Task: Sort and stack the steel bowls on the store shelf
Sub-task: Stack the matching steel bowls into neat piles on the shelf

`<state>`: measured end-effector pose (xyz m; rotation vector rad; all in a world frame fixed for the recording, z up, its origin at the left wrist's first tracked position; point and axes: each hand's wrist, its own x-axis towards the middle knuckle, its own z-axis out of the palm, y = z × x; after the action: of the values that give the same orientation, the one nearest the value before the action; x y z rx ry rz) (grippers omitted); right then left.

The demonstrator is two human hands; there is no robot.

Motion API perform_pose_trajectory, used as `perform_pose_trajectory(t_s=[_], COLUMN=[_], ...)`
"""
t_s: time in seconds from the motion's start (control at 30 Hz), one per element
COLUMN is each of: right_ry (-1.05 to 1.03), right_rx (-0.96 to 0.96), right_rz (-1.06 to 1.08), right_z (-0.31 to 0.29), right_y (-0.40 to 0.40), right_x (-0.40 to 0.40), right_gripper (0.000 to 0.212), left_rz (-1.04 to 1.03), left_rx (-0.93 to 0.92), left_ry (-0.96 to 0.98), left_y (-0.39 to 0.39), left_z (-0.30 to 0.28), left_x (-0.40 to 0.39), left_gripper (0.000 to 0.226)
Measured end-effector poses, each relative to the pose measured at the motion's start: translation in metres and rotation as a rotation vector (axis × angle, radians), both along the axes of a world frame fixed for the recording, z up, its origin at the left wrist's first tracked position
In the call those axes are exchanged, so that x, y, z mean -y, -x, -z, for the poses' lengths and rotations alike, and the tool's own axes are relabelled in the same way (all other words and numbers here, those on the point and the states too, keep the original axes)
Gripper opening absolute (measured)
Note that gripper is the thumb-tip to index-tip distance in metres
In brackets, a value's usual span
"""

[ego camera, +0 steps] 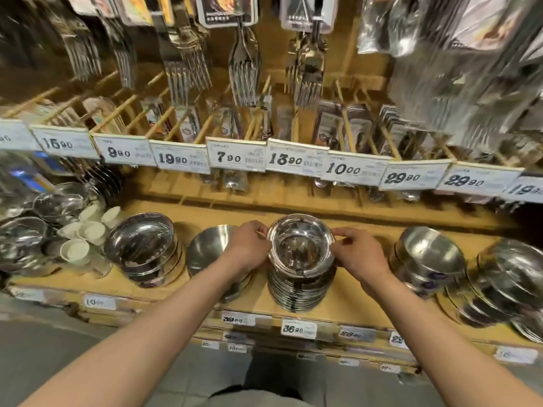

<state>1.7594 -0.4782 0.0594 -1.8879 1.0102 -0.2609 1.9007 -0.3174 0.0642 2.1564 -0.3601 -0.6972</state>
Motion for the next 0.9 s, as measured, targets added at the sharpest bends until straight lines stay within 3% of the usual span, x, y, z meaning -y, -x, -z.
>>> perform_pose_trajectory(t_s=[0.07, 0.33, 0.67, 0.9], right_ry=[0.098, 0.28, 0.18, 0.19], right_rx=[-0.05, -0.06, -0.11, -0.137], right_rz=[-0.049, -0.014, 0.047, 0.053], right_z=[0.007, 0.014, 0.021, 0.029], right_y=[0.0, 0.005, 0.012, 0.014], right_x=[-0.002, -0.007, -0.012, -0.017], right_gripper=[0.027, 0.014, 0.024, 0.018], left_rz=[0.044, 0.121, 0.203, 0.252], left_rx=[0.085, 0.139, 0.207, 0.212], left_ry=[-0.064, -0.104, -0.061, -0.038], left_y=[0.002, 0.007, -0.005, -0.006], left_z=[0.003, 0.014, 0.018, 0.022], left_x=[-0.002, -0.003, 0.002, -0.001], left_gripper=[0.009, 0.025, 0.018, 0.023])
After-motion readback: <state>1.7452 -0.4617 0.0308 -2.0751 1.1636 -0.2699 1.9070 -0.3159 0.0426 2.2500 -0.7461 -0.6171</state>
